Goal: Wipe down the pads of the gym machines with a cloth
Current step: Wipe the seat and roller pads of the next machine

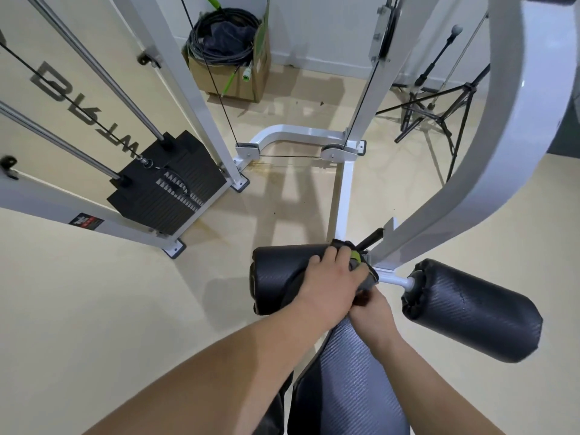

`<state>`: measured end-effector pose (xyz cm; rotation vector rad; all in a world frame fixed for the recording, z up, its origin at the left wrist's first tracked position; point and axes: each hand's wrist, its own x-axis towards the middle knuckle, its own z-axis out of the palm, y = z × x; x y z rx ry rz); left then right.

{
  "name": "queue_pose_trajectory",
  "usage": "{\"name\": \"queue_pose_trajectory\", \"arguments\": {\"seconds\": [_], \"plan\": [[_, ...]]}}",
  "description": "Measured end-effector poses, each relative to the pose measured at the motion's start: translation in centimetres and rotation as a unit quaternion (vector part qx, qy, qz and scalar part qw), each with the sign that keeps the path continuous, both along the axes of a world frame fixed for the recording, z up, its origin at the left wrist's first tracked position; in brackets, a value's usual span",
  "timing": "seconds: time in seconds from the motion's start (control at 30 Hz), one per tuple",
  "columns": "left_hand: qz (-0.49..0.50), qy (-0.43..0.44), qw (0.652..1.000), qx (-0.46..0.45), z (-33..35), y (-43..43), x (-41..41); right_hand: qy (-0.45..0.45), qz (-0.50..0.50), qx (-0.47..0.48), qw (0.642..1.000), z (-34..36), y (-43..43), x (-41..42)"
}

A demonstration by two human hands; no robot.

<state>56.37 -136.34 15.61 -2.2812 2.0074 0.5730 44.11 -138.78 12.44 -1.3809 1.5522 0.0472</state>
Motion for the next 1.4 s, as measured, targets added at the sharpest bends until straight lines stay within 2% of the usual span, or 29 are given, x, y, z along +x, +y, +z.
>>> {"name": "queue_pose_trajectory", "arguments": {"seconds": [0.1, 0.23, 0.33, 0.43, 0.5, 0.57, 0.6, 0.67, 0.73, 0.77, 0.87, 0.93, 1.03, 1.13, 1.23, 1.4], "plan": [[0.002, 0.01, 1.0, 0.002, 0.5, 2.4, 2.5, 0.002, 0.006, 0.036, 0.999, 0.0, 0.4, -0.5], [0.189, -0.004, 0.982, 0.023, 0.6, 5.3, 8.7, 0.002, 0.023, 0.084, 0.996, 0.5, -1.1, -0.4], [0.231, -0.024, 0.972, 0.045, 0.9, 5.1, 9.6, -0.025, -0.026, 0.057, 0.998, 1.6, -2.1, 0.4], [0.128, -0.053, 0.99, 0.032, 1.3, 4.5, 5.9, -0.034, -0.032, 0.002, 0.999, 1.5, -1.5, 1.1], [-0.008, -0.028, 0.999, 0.013, 1.1, 4.5, 4.2, -0.02, -0.019, -0.005, 1.0, 0.9, -0.7, 1.1], [-0.075, -0.011, 0.997, -0.001, 0.4, 3.5, 5.2, -0.019, -0.02, -0.011, 1.0, 0.9, -0.3, 1.0], [-0.055, -0.009, 0.998, -0.005, 0.1, 2.8, 5.9, -0.017, -0.023, -0.019, 0.999, 1.1, -0.4, 0.8], [0.062, 0.003, 0.998, 0.015, -0.1, 1.3, 7.4, -0.009, -0.022, -0.028, 0.999, 1.4, -0.6, 0.7], [0.186, 0.035, 0.98, 0.065, -0.1, 0.1, 7.9, -0.005, -0.017, -0.014, 1.0, 1.7, -0.9, 0.8], [0.218, 0.042, 0.972, 0.081, 0.0, -0.2, 7.8, -0.003, -0.015, -0.003, 1.0, 1.8, -1.1, 1.0], [0.215, 0.003, 0.973, 0.086, 0.8, 0.3, 5.4, 0.002, 0.012, 0.034, 0.999, 2.1, -0.9, 0.9], [0.187, -0.009, 0.98, 0.066, 1.2, 0.9, 2.7, -0.054, -0.005, 0.085, 0.995, 3.0, -0.7, 0.1], [0.119, 0.038, 0.992, 0.036, 1.2, 0.5, -0.7, -0.135, 0.009, 0.155, 0.978, 4.6, 0.1, -1.9], [0.081, 0.07, 0.993, 0.049, 1.3, -1.8, -2.3, -0.132, -0.046, 0.158, 0.977, 5.4, -0.3, -5.0], [0.108, 0.122, 0.986, 0.047, 1.4, -2.8, -5.1, -0.075, -0.085, 0.091, 0.989, 6.2, -2.3, -9.4], [0.125, 0.276, 0.951, 0.061, 1.8, -1.7, -13.0, -0.077, -0.114, -0.038, 0.99, 7.4, -5.2, -18.1]]}}
